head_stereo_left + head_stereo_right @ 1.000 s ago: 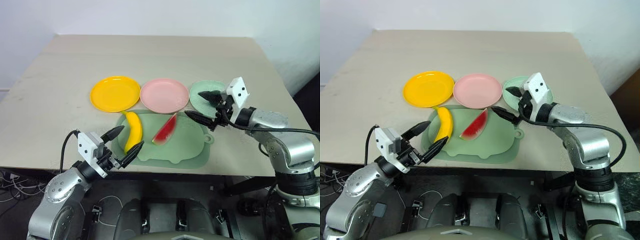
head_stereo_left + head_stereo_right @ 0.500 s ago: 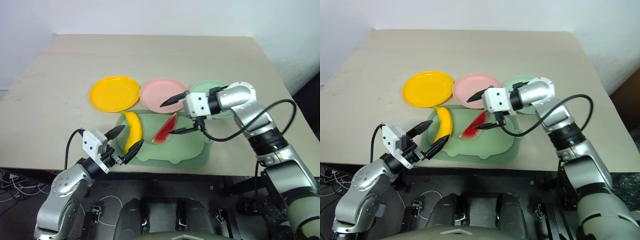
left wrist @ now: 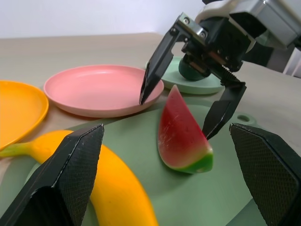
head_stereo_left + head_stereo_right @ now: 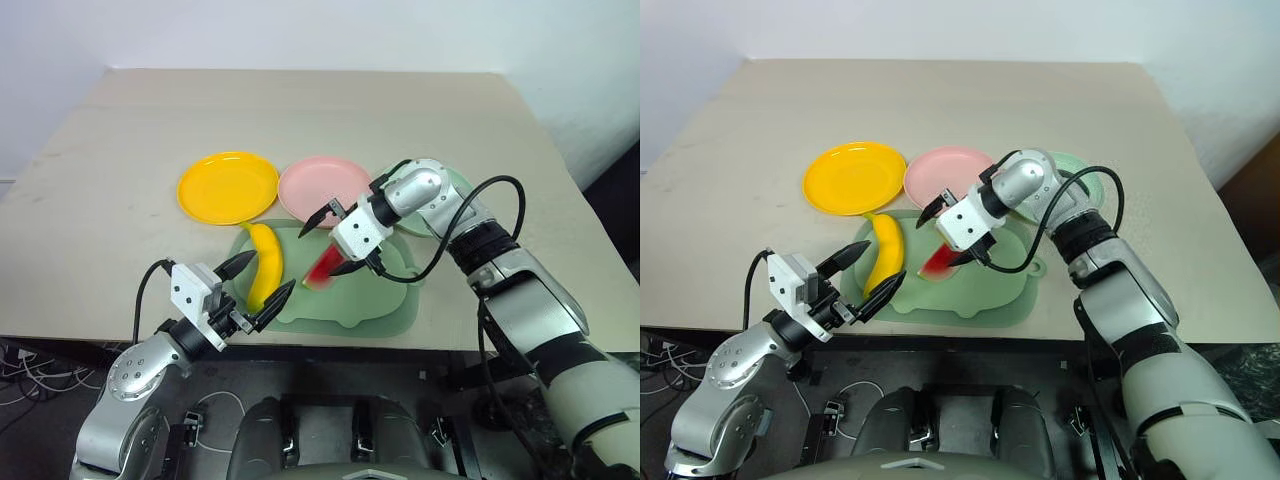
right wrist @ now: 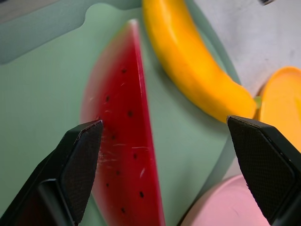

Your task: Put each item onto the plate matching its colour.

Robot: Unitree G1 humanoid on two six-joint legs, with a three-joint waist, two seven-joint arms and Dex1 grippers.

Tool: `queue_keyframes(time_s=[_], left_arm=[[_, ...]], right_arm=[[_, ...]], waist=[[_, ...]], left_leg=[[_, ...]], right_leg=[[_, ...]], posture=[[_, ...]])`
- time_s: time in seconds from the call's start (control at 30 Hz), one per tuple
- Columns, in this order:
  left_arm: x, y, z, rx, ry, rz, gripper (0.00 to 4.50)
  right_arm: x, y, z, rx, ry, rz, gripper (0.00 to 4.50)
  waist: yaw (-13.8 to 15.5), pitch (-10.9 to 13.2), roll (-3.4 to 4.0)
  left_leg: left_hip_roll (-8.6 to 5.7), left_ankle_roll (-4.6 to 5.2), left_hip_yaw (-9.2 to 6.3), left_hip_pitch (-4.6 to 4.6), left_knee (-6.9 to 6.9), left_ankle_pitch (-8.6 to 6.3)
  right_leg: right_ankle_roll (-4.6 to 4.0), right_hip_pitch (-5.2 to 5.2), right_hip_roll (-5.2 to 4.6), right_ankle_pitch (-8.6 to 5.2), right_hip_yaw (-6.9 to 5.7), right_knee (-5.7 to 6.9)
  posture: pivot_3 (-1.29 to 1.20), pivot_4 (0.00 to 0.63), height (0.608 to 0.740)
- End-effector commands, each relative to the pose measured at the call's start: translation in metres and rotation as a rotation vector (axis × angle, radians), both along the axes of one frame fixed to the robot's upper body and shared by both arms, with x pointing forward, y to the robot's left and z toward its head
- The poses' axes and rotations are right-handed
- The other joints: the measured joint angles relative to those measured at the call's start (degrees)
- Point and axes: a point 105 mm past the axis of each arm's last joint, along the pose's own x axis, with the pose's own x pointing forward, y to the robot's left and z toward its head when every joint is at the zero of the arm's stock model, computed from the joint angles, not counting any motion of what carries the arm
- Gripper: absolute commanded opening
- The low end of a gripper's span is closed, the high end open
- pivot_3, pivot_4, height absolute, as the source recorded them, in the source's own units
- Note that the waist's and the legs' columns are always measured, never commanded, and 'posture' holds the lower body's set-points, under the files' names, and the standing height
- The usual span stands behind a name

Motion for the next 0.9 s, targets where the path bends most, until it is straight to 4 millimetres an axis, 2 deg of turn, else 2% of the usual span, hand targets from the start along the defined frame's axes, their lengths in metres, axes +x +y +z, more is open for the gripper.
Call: queue_keyframes(time_s=[0.03, 0.27, 0.43, 0.67, 0.77, 0.9], left_arm=[[-0.003, -0.003, 0.015, -0.004, -0.049, -0.002, 4.50], [-0.001, -0.003, 0.015, -0.002, -0.048, 0.000, 4.50], [0.001, -0.002, 0.014, -0.003, -0.051, 0.002, 4.50], [-0.001, -0.001, 0.014, 0.001, -0.055, 0.011, 4.50], [-0.001, -0.002, 0.018, 0.000, -0.061, 0.015, 4.50], [-0.001, -0.005, 0.022, -0.003, -0.067, 0.015, 4.50]], right_arm=[[0.004, 0.001, -0.004, -0.057, 0.015, -0.012, 4.47], [0.011, -0.003, -0.020, -0.157, 0.049, -0.069, 4.47], [0.018, -0.004, -0.025, -0.197, 0.075, -0.145, 4.47], [0.013, -0.006, -0.027, -0.224, 0.169, -0.175, 4.47], [0.011, -0.009, -0.031, -0.255, 0.171, -0.164, 3.87], [0.008, -0.009, -0.032, -0.267, 0.189, -0.148, 2.52]], waist=[[0.0, 0.0, 0.00], [0.0, 0.0, 0.02], [-0.1, 0.0, 0.02], [0.0, 0.0, 0.02], [0.0, 0.0, 0.02], [-0.1, 0.0, 0.02]], left_leg=[[0.00, 0.00, 0.00, 0.00, 0.00, 0.00], [0.00, -0.03, 0.00, 0.02, 0.01, 0.02], [0.01, -0.04, -0.01, 0.06, 0.02, 0.03], [0.01, -0.04, -0.02, 0.07, 0.04, 0.03], [0.01, -0.04, -0.02, 0.06, 0.04, 0.03], [0.01, -0.04, -0.02, 0.07, 0.04, 0.03]], right_leg=[[0.00, 0.00, 0.00, 0.00, 0.00, 0.00], [0.00, 0.00, 0.01, 0.00, 0.00, 0.04], [-0.01, 0.04, 0.01, 0.00, 0.01, 0.06], [-0.01, 0.06, 0.01, 0.00, 0.00, 0.07], [-0.01, 0.06, 0.00, 0.00, 0.00, 0.07], [-0.01, 0.06, 0.01, 0.00, 0.00, 0.07]], posture=[[0.00, 0.150, 0.695], [0.00, 0.150, 0.695], [0.00, 0.150, 0.695], [0.00, 0.150, 0.695], [0.00, 0.150, 0.695], [0.00, 0.150, 0.695]])
